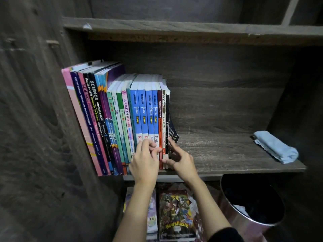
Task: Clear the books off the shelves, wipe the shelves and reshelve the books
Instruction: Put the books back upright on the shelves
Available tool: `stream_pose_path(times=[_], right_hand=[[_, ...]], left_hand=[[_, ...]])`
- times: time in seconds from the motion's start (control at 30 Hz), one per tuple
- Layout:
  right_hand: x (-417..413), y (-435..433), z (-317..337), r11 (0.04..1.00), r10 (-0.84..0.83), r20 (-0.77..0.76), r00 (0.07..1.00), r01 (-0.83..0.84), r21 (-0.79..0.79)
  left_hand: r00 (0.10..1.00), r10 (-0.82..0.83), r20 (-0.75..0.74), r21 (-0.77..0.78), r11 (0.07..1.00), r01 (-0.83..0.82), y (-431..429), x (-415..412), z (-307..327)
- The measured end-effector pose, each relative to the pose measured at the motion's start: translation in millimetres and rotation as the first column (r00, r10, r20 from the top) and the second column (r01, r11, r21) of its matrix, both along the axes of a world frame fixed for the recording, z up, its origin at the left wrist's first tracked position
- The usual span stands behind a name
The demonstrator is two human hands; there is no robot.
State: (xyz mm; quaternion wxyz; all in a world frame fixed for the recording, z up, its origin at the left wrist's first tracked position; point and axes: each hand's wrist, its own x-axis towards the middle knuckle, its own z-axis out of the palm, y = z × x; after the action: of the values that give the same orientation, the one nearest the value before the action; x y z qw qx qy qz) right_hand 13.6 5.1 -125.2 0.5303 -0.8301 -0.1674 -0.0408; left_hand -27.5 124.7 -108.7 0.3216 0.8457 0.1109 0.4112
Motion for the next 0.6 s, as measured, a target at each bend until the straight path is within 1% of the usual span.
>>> stream_pose_path(times=[0.13,0.23,0.3,0.4,0.5,0.6], right_hand=[[2,2,-3,0.999,-0.033,0.006,0.999,0.034,-0.041],[0,5,-6,0.995,-0.046,0.035,0.998,0.049,-0.086],[-1,5,-8,0.998,-0.044,0.004,0.999,0.044,-0.048],[7,-2,-13,0.999,0.004,-0.086,0.996,-0.001,0.032],[9,-5,-16,0.999,0.018,-0.099,0.995,-0.014,0.039],[10,-4,-19,0.999,-0.026,-0.100,0.995,0.030,0.037]], left_hand=[[0.999,-0.031,-0.016,-0.019,0.999,0.030,-1,1,0],[0.999,-0.043,0.005,-0.025,0.999,0.043,-3,2,-1],[0.997,-0.070,0.023,-0.041,0.997,0.070,-3,3,-4],[0.992,-0.118,0.035,-0.057,0.991,0.120,-1,4,-7],[0.990,-0.128,0.053,-0.031,0.991,0.130,2,6,-9],[0.990,-0.128,0.055,-0.027,0.991,0.129,2,7,-11]])
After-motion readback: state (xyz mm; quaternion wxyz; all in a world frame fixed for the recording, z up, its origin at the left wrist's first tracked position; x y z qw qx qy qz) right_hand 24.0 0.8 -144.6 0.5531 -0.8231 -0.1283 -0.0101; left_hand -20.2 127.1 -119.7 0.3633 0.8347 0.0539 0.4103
